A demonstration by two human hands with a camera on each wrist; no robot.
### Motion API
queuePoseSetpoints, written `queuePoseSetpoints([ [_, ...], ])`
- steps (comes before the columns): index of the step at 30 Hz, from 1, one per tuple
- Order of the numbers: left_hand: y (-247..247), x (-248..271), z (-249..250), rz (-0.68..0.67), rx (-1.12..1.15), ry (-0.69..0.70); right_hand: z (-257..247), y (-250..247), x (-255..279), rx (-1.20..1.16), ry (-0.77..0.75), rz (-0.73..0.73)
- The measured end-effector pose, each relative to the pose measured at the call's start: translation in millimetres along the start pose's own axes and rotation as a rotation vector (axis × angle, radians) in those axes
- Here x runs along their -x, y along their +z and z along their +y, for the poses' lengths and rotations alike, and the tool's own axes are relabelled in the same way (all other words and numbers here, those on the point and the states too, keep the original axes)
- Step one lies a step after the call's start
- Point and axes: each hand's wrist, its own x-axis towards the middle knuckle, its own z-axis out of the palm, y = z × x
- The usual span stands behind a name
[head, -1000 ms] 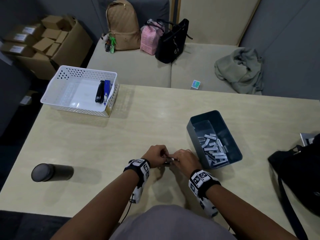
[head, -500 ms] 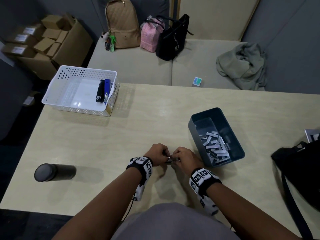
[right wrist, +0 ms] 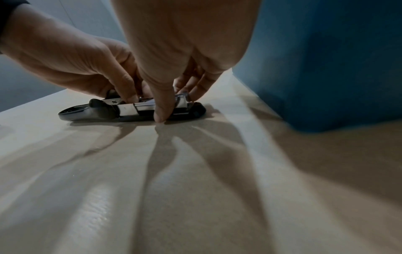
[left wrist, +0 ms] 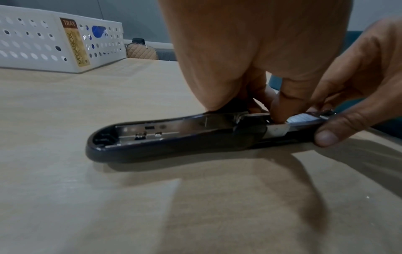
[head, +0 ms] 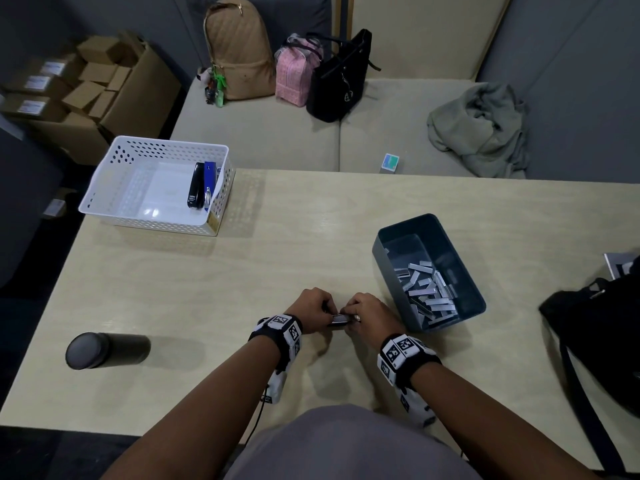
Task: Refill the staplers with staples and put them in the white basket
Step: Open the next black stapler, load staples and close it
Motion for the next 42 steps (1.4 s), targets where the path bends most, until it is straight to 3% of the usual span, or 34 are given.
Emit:
queuePoseSetpoints([
  [4, 0.3, 1.0, 1.2, -0.002, -0.034, -0.006, 7.5, 1.5, 2.6, -0.091, 0.070, 0.097],
  [8, -1.0, 0.6, 2.5, -0.008, -0.040, 0.002, 14.8, 3.6, 5.2, -0.127, 0.009, 0.132],
  [14, 0.9, 0.2, -0.7, -0.010, -0.033, 0.001, 22.8, 11.6, 7.0, -0.150, -0.062, 0.107],
  [23, -1.2, -1.3, 0.0, -0.036, -0.046, 0.006, 19.5, 9.1, 5.5, -0.168, 0.073, -0.001],
  [31, -10.4, -1.0, -3.7, -0.112, -0.086, 0.050, 11.1, 0.9, 8.4, -0.056, 0.013, 0.116],
  [36, -31.9, 7.2, -22.5, -0.128, -0.244, 0.075, 10.1, -4.3, 6.7, -0.102, 0.041, 0.082],
  [42, -59.1, 37.6, -67.0, -0.156, -0.722, 0.124, 11.2, -5.5, 7.0, -0.098, 0.047, 0.077],
])
